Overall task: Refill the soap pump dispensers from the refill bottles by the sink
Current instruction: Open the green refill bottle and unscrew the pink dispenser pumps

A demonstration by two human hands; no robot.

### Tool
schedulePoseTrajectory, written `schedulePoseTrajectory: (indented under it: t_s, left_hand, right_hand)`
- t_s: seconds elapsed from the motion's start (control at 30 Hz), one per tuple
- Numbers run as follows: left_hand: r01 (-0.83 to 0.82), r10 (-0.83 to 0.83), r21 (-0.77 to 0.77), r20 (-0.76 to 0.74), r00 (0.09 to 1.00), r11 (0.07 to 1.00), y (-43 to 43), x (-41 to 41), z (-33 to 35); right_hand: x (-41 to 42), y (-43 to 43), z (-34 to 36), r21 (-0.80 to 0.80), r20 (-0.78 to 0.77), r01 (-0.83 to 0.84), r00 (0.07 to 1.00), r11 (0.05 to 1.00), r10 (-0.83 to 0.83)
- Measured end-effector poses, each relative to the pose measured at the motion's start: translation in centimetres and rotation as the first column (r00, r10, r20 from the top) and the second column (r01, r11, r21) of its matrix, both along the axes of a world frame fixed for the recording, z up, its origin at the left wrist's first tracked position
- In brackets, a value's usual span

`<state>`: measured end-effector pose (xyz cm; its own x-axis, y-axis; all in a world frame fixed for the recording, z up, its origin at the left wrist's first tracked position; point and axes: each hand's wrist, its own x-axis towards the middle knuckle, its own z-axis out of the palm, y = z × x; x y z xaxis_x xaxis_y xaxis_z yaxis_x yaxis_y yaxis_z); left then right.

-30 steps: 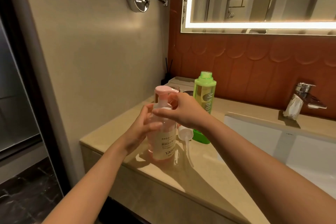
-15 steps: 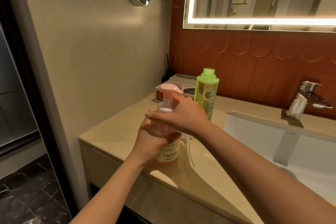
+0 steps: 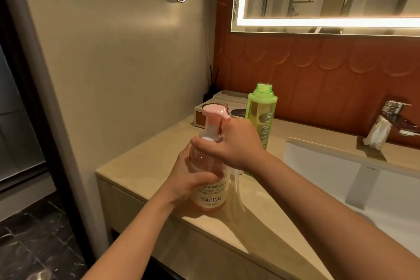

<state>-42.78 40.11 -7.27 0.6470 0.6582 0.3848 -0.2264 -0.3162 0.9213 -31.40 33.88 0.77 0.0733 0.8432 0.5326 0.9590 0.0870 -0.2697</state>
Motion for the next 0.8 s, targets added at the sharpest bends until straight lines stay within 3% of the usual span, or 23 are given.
schedulePoseTrajectory:
  t_s: [0.3, 0.8]
  left_hand:
    - [0.025, -0.025, 0.009, -0.03, 0.999, 1.0, 0.4, -0.1, -0.2]
    - [0.105, -0.105, 0.004, -0.042, 0.994, 0.994, -0.5, -0.5, -0.1]
  right_hand:
    - [0.3, -0.1, 0.4, -0.072, -0.059, -0.087, 0.995, 0.994, 0.083]
    - [0.4, -1.3, 0.6, -0.044, -0.115, -0.248, 0.963, 0.968, 0.242]
